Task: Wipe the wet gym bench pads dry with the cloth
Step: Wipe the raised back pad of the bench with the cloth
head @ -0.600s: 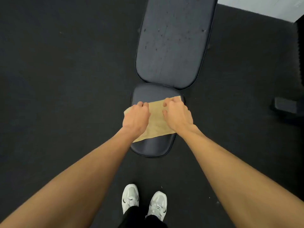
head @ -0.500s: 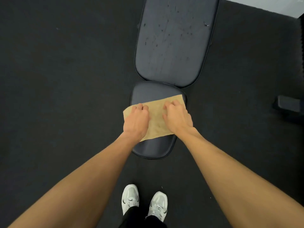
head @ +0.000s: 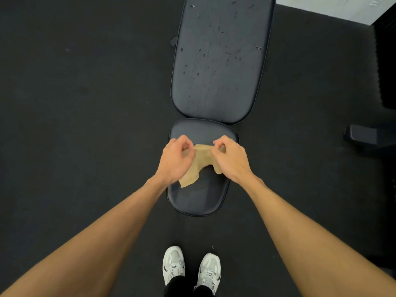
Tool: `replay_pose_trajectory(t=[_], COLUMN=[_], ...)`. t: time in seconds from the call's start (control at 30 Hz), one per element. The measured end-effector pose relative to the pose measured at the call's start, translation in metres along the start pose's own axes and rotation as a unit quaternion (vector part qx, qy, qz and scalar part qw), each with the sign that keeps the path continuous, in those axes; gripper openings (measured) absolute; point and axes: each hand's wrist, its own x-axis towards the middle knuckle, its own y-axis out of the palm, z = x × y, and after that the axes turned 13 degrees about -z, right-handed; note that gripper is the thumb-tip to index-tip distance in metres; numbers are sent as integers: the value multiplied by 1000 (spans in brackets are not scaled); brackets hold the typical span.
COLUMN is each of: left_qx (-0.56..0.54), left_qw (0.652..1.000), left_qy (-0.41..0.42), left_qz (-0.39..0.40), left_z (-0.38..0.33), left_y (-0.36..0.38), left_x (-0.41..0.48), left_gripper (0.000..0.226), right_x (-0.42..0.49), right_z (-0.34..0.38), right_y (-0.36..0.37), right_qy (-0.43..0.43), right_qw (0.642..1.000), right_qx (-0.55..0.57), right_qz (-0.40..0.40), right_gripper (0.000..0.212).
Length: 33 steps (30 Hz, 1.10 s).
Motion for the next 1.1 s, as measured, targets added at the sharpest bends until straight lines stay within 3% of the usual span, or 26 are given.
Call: replay_pose_trajectory(t=[0.17,0.27,0.37,0.43,0.57,0.73,0.97,1.1], left_qx=[-180,-238,-292,-325,-327,-374,-438,-450], left_qw=[978,957,931,919,924,907,864,852], left_qy=[-91,-161,-192,-190,-186,-195,-246,-257], left_qz=[45,50,107,118,68,-7,-29,-74], left_z=[-68,-110,-149,-179,-232,-293,-383,-412], left_y=[-27,-31,-29,-29,-11,21,52,66], left_x=[8,19,35,43,67,110,173,225], left_gripper=[2,25,56,54,53,34,56,52], right_x=[1,9,23,34,69,140,239,288], right_z=[41,68,92,104,113,105,95,106], right_y=[-48,-81,-117,-142,-192,-240,-301,-324], right_qy=[46,49,52,41,-5,-31,-14,-29], right_qw=[982,969,959,960,967,971,969,961], right_qx=[182,237,271,267,238,221,245,259], right_qz=[-23,-49,-70,-76,-93,-83,41,89], right_gripper=[13,15,15,12,8,4,38,45])
